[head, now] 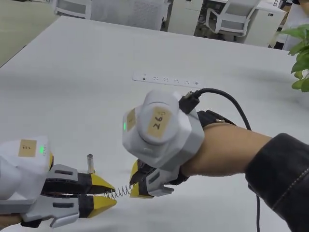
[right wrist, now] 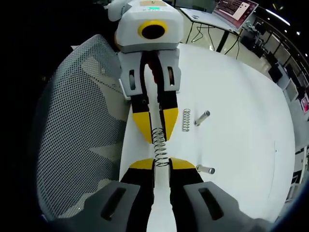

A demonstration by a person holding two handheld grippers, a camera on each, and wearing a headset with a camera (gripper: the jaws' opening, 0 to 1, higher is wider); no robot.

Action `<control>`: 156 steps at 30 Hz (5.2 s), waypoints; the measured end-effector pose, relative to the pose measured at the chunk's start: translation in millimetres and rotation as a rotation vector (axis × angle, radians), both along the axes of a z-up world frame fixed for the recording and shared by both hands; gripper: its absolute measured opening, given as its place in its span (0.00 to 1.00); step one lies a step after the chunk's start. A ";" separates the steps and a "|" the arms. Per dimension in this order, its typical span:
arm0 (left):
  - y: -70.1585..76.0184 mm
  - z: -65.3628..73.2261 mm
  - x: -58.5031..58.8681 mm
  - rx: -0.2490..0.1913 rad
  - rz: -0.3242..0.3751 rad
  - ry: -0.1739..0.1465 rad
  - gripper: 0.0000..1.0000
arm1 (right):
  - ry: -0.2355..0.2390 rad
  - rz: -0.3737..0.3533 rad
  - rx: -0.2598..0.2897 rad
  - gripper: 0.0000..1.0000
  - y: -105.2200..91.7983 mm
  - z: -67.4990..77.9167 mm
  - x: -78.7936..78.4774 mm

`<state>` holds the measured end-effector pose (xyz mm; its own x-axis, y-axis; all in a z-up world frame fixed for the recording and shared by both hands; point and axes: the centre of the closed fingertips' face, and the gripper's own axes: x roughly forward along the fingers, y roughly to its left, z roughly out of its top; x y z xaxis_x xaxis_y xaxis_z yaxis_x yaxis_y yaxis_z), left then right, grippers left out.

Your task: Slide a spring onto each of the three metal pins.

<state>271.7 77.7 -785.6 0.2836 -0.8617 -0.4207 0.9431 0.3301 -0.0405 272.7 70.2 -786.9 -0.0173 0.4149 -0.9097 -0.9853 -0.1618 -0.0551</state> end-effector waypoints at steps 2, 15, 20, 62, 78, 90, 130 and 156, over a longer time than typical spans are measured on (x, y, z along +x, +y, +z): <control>0.0 -0.5 -0.1 0.003 -0.002 -0.001 0.03 | 0.000 0.000 0.003 0.08 0.5 0.6 -0.1; -0.5 -2.5 -2.8 0.014 -0.019 -0.010 0.02 | 0.034 -0.011 0.004 0.08 -0.9 -4.4 -2.4; -0.8 0.0 -2.8 0.006 -0.020 -0.010 0.02 | 0.044 -0.020 0.002 0.10 -2.5 -7.4 -2.2; -9.2 9.7 -9.7 -0.029 -0.049 -0.009 0.03 | 0.054 -0.008 0.042 0.09 9.9 6.9 -12.3; -10.5 6.7 -13.2 -0.030 -0.059 0.007 0.03 | 0.051 0.017 0.036 0.08 18.4 11.2 -20.1; -10.8 4.6 -12.0 -0.027 -0.058 0.010 0.03 | 0.053 0.034 0.034 0.08 22.8 11.7 -21.6; 8.3 4.3 -7.1 -0.038 0.050 0.059 0.31 | 0.029 -0.001 0.011 0.08 8.5 10.8 -5.7; 39.9 8.4 -1.5 -0.065 0.210 0.049 0.46 | 0.023 -0.019 -0.004 0.08 -1.1 11.9 3.5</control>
